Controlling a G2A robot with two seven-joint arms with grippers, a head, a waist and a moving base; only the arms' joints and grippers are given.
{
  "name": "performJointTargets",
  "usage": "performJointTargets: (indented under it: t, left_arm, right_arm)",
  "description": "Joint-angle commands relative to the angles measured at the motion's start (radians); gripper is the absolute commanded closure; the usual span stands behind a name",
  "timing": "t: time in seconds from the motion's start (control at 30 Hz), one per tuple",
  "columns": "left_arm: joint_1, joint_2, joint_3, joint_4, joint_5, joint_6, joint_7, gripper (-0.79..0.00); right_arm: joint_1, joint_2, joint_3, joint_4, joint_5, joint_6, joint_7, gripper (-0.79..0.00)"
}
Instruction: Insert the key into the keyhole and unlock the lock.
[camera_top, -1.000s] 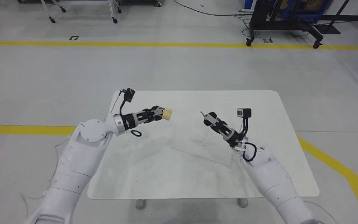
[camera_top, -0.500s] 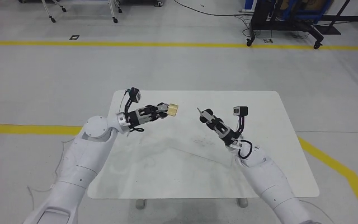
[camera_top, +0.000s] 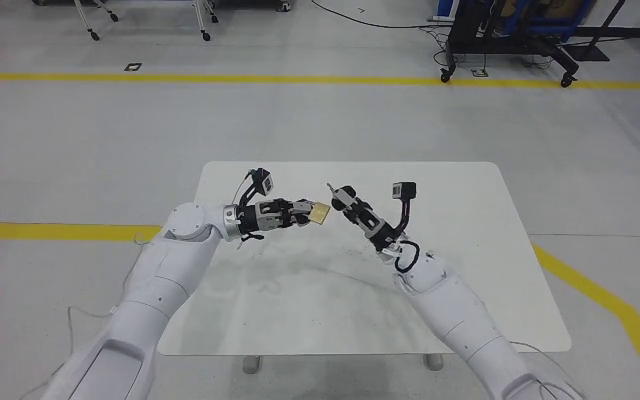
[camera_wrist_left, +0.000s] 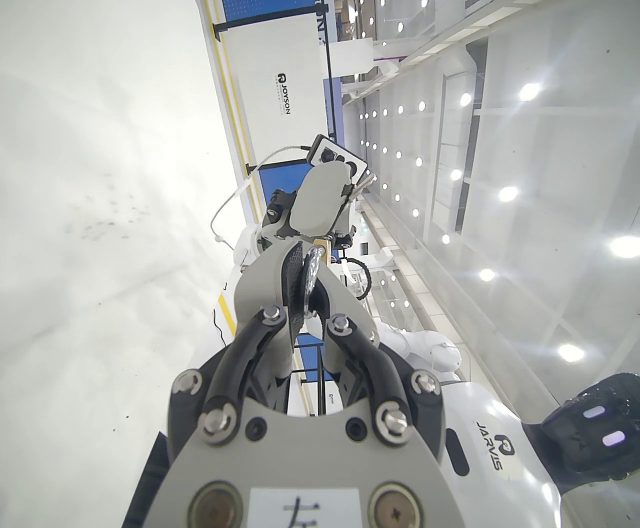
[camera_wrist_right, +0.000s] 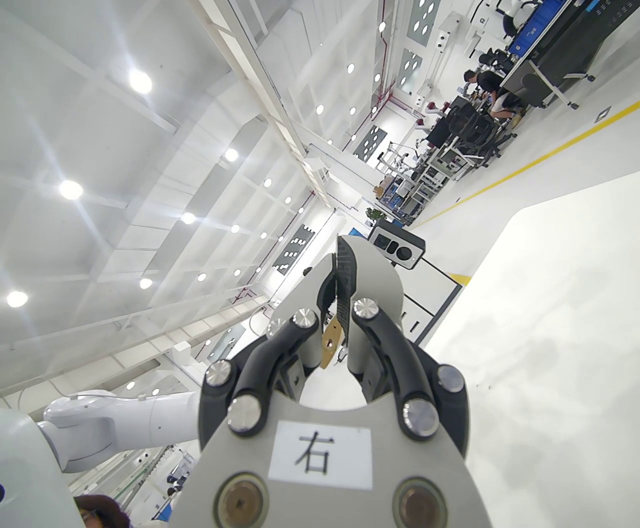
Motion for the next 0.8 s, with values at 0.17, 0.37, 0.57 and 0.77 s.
performJointTargets:
  t: [0.17,0.37,0.57,0.77]
  left_arm:
    - [-0.03,-0.02,0.03,0.05,0.008,-0.013,-0.018,0.0]
    - [-0.047,-0.032,0.03,0.09,-0.008,-0.014,0.001,0.0]
    - [-0.059,-0.041,0.026,0.126,-0.023,0.014,0.021,0.0]
    - [-0.084,-0.055,0.03,0.175,-0.069,0.155,0.003,0.0]
  right_arm:
    - [0.008,-0.009,-0.003,0.026,0.018,-0.016,0.026,0.0]
    - [-0.009,0.002,0.003,0.001,0.062,-0.036,0.172,0.0]
    - [-0.052,0.02,0.071,-0.051,0.111,-0.066,0.192,0.0]
    - [-0.087,0.033,0.119,-0.097,0.082,-0.065,0.177,0.0]
